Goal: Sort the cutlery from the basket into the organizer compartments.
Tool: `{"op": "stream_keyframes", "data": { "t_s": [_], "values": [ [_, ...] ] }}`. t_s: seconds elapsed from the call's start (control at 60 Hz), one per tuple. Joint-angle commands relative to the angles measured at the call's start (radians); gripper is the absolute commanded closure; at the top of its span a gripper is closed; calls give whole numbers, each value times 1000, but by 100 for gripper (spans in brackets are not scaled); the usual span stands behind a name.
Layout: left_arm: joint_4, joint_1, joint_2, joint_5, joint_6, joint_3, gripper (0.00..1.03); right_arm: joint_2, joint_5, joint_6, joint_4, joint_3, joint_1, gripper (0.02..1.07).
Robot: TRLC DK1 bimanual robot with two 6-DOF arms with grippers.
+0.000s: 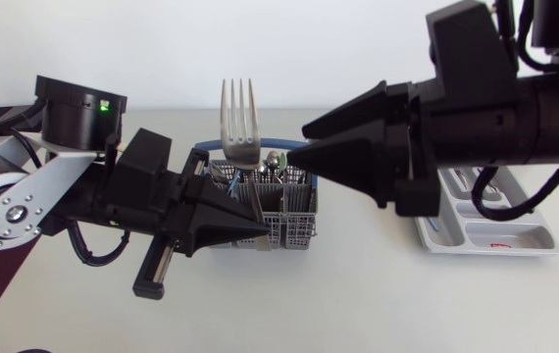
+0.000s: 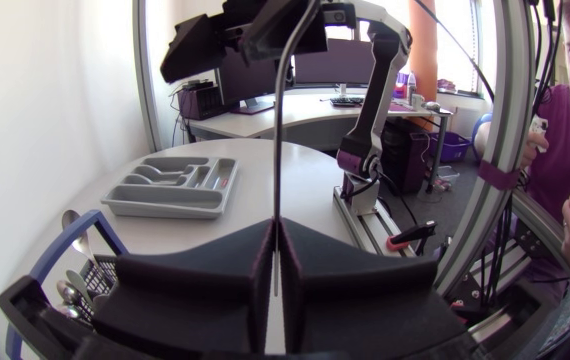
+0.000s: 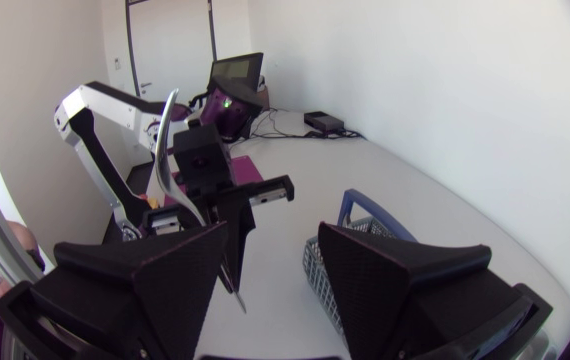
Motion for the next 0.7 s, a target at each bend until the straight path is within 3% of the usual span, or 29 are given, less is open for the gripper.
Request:
{"op": "stream_keyframes", "data": {
  "t_s": [0.0, 0.167, 0.467, 0.683],
  "values": [
    [-19, -13, 28, 1, 63, 22, 100, -20, -15, -82, -16, -52, -4, 40],
    [-71, -54, 57, -42, 149, 27, 100, -20, -29, -182, -45, -97, -4, 40],
    [-199, -87, 118, -43, 293, 67, 100, -37, -42, -366, -96, -177, -3, 40],
    [-243, -108, 170, -63, 341, 101, 100, -56, -61, -406, -87, -221, 11, 40]
  ]
}}
